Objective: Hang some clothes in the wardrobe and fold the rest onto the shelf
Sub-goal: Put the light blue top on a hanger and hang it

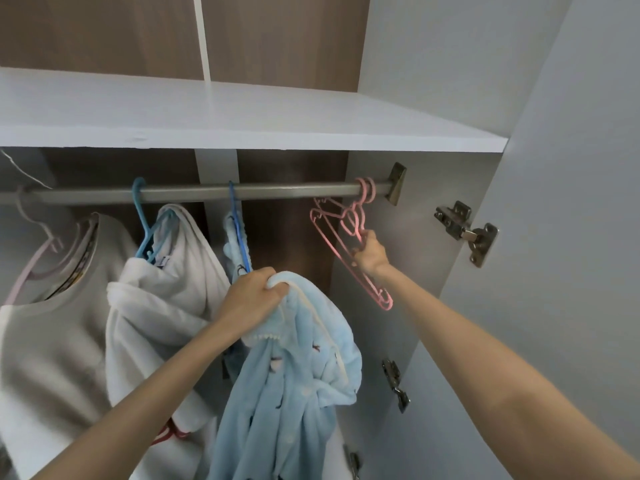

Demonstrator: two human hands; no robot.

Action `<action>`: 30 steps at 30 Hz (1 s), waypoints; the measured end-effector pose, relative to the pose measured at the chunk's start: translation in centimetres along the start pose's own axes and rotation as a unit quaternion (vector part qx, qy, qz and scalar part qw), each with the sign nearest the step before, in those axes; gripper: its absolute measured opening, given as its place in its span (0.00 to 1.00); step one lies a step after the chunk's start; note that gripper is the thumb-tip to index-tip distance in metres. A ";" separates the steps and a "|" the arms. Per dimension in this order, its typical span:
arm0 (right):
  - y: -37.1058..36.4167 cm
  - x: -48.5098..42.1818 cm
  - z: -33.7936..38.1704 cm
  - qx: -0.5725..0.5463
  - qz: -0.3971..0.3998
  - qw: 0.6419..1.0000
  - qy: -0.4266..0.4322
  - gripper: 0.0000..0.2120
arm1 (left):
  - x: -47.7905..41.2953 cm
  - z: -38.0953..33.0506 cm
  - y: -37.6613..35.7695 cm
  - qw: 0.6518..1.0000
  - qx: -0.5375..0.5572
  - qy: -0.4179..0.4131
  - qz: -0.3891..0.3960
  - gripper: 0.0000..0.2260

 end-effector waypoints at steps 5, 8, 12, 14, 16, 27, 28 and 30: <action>0.2 -0.7 1.9 -0.022 -0.018 0.999 0.027 0.25 | -0.3 0.4 0.0 0.999 0.032 0.020 0.008 0.11; 0.9 0.0 1.9 -0.027 -0.039 0.998 0.035 0.24 | -0.4 0.7 0.0 0.998 0.058 0.032 0.015 0.12; 2.3 1.4 1.6 -0.044 -0.052 0.997 0.032 0.19 | -0.1 0.7 0.1 0.997 0.074 0.025 0.019 0.11; 2.9 1.8 1.9 -0.039 -0.048 0.998 0.023 0.16 | 0.2 0.6 0.2 0.997 0.071 0.018 0.018 0.12; 3.6 2.1 2.5 -0.038 -0.040 0.998 0.018 0.14 | 0.6 0.5 0.3 0.998 0.064 0.009 0.014 0.14; 5.2 8.4 3.9 -0.107 -0.046 0.993 -0.026 0.05 | 2.3 1.1 1.7 0.995 0.100 0.015 0.024 0.10; 5.4 9.5 3.4 -0.095 -0.039 0.994 -0.028 0.07 | 2.3 1.2 1.6 0.995 0.099 0.016 0.024 0.10; 5.9 11.7 2.2 -0.042 -0.037 0.998 -0.024 0.11 | 2.6 1.5 1.3 0.995 0.093 0.021 0.028 0.10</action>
Point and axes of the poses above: each hand's wrist, its own x-axis away from the middle knuckle, its own y-axis out of the back of the hand, z = x × y, the point moved 5 cm from there along -x, towards the middle knuckle, and after that the axes turned 3 degrees about x, right-handed, at the moved point
